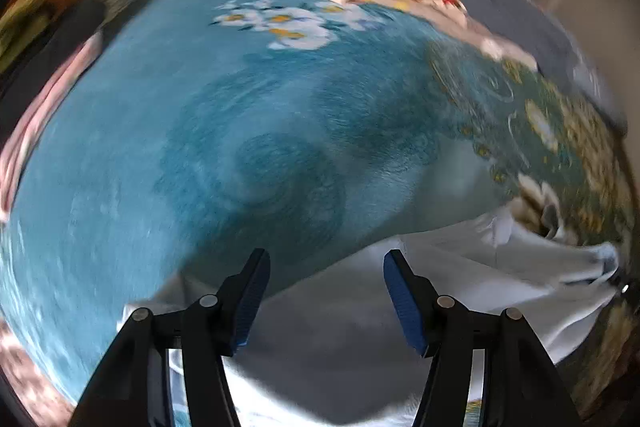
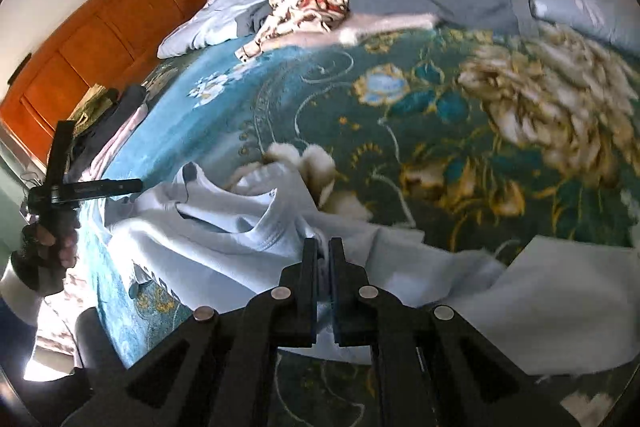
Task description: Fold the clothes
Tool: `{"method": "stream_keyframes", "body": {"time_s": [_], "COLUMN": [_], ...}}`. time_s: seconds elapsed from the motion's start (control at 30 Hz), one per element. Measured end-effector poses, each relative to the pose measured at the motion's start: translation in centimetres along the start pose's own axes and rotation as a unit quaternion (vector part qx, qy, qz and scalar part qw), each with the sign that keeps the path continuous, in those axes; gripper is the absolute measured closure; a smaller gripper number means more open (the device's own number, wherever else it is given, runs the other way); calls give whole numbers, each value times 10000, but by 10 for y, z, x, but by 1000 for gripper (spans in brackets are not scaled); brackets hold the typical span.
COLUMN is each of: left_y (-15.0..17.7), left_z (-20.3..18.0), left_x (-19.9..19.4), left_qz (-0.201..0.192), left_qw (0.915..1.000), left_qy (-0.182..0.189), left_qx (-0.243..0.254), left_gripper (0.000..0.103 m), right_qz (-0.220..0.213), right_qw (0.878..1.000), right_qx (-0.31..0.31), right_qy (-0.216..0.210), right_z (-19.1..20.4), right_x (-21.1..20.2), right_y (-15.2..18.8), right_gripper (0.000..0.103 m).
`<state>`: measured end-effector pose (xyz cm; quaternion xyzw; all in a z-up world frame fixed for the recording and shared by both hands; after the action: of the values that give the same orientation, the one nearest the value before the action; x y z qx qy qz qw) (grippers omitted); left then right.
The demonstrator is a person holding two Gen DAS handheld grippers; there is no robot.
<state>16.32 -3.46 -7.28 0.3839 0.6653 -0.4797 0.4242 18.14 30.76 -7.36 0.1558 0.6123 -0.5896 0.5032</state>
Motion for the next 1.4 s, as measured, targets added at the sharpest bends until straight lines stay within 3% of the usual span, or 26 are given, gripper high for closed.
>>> {"method": "stream_keyframes", "body": {"time_s": [0.07, 0.2, 0.5, 0.83, 1.13, 1.4], "left_y": [-3, 0, 16, 36, 47, 44], "left_z": [-4, -13, -34, -45, -47, -30], "left_x": [9, 20, 22, 13, -20, -96], "left_qz": [64, 329, 467, 407, -628, -1679], "left_qw": [9996, 9976, 9851, 9796, 9866, 9795], "left_qy": [-89, 128, 140, 333, 128, 180], "left_qx": [243, 600, 1650, 1938, 1498, 1096], "left_gripper": [40, 40, 44, 94, 97, 97], "right_qz": [44, 44, 153, 144, -157, -774], "right_qw": [10000, 10000, 9998, 9998, 9998, 9963], "right_qx": [-39, -23, 89, 145, 65, -275], "right_qy": [16, 1, -23, 3, 131, 244], "right_z": [2, 1, 0, 2, 10, 29], "right_x": [3, 4, 10, 11, -9, -48], "right_y": [-1, -6, -7, -11, -18, -35], "right_gripper": [98, 98, 98, 98, 98, 98]}}
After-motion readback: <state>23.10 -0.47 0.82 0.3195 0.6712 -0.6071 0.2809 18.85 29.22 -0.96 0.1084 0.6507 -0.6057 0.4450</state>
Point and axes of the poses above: each gripper's, at about its wrist camera, not at the fingertips, and x roughly the way its jaws point, z to its left, y to its underside, the point moved 1 cm from there along x, roughly the way its jaws point, and after that the axes turned 12 degrees about -x, right-handed, at the moved point
